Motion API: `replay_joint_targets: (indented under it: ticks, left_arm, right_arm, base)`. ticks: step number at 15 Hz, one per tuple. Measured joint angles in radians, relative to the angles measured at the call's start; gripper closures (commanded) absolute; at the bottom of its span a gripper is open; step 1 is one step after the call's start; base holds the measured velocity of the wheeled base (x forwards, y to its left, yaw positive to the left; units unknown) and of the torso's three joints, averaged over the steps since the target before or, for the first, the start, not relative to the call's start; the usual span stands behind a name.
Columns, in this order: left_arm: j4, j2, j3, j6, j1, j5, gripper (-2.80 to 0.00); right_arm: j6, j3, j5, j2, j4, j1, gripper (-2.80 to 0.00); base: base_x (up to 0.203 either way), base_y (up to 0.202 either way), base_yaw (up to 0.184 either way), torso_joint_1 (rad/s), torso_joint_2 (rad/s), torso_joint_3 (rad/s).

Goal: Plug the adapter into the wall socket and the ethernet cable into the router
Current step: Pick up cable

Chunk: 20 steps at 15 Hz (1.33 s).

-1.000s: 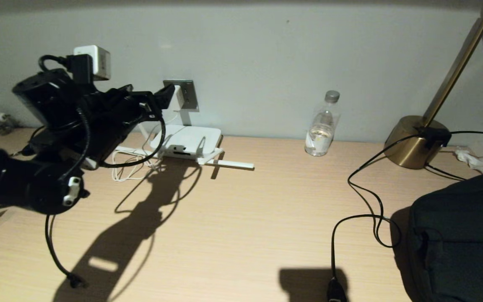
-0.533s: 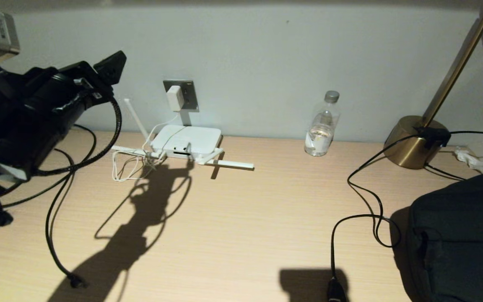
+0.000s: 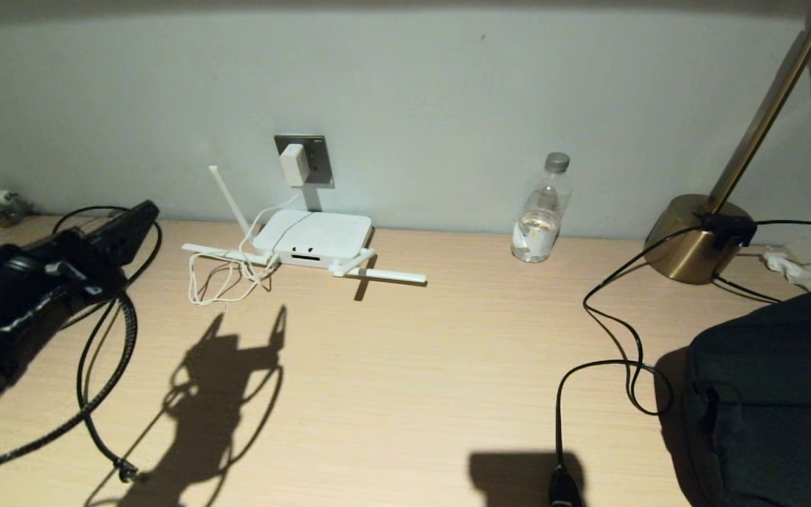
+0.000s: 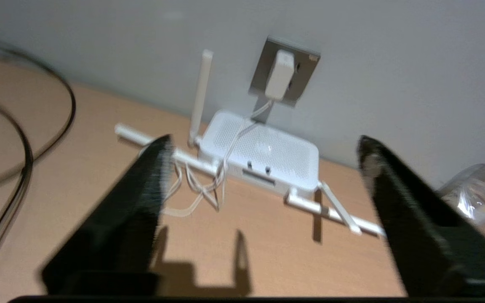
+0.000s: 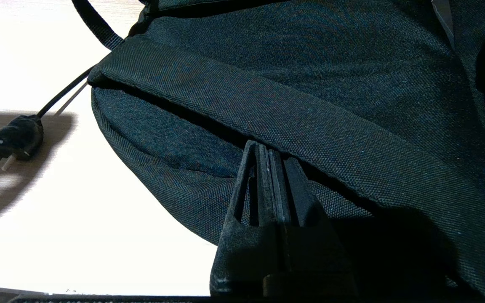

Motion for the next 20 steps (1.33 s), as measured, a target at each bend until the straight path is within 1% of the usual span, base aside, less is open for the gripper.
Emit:
replay_joint_targets:
  ticks: [1, 3, 4, 6, 8, 10, 11, 13, 15, 17, 18, 20]
  left_arm:
    - [0.024, -0.029, 0.032, -0.024, 0.001, 0.006, 0.00]
    - [0.040, -0.076, 0.103, -0.051, 0.008, 0.014, 0.00]
    - [0.052, -0.100, 0.136, -0.063, 0.035, 0.014, 0.00]
    - [0.078, -0.153, 0.194, -0.082, 0.133, 0.012, 0.00]
    - [0.104, -0.238, 0.287, -0.089, 0.222, 0.010, 0.00]
    - [0.169, -0.324, 0.340, -0.097, 0.294, 0.009, 0.00]
    - [0.221, -0.361, 0.337, -0.100, 0.320, 0.013, 0.00]
    - [0.313, -0.407, 0.295, -0.101, 0.344, 0.018, 0.00]
    - [0.372, -0.423, 0.252, -0.100, 0.359, 0.022, 0.00]
    - [0.493, -0.420, 0.208, -0.105, 0.381, 0.024, 0.00]
    - [0.582, -0.410, 0.187, -0.119, 0.417, 0.021, 0.00]
    - [0.729, -0.352, 0.144, -0.175, 0.507, -0.002, 0.00]
  right_arm:
    - [0.000, 0.000, 0.000, 0.000, 0.000, 0.000, 0.00]
    - [0.000, 0.000, 0.000, 0.000, 0.000, 0.000, 0.00]
    - [0.000, 0.000, -0.001, 0.000, 0.000, 0.000, 0.00]
    - [0.000, 0.000, -0.001, 0.000, 0.001, 0.000, 0.00]
    - [0.000, 0.000, -0.001, 0.000, 0.001, 0.000, 0.00]
    - [0.000, 0.000, -0.001, 0.000, 0.000, 0.000, 0.00]
    - [0.000, 0.000, -0.001, 0.000, 0.001, 0.000, 0.00]
    - [0.002, 0.000, -0.001, 0.000, 0.000, 0.000, 0.00]
    - [0.000, 0.000, -0.001, 0.000, 0.000, 0.000, 0.00]
    - [-0.002, 0.000, -0.001, 0.000, 0.000, 0.001, 0.00]
    - [-0.002, 0.000, -0.001, 0.000, 0.000, 0.001, 0.00]
    - [-0.005, 0.000, -0.001, 0.000, 0.000, 0.002, 0.00]
  base:
    - [0.000, 0.000, 0.000, 0.000, 0.00, 0.000]
    - [0.000, 0.000, 0.000, 0.000, 0.00, 0.000]
    - [0.000, 0.000, 0.000, 0.000, 0.00, 0.000]
    - [0.000, 0.000, 0.000, 0.000, 0.00, 0.000]
    - [0.000, 0.000, 0.000, 0.000, 0.00, 0.000]
    - [0.000, 0.000, 0.000, 0.000, 0.00, 0.000]
    - [0.000, 0.000, 0.000, 0.000, 0.00, 0.000]
    - [0.000, 0.000, 0.000, 0.000, 0.00, 0.000]
    - [0.000, 0.000, 0.000, 0.000, 0.00, 0.000]
    - [0.000, 0.000, 0.000, 0.000, 0.00, 0.000]
    - [0.000, 0.000, 0.000, 0.000, 0.00, 0.000]
    - [0.000, 0.000, 0.000, 0.000, 0.00, 0.000]
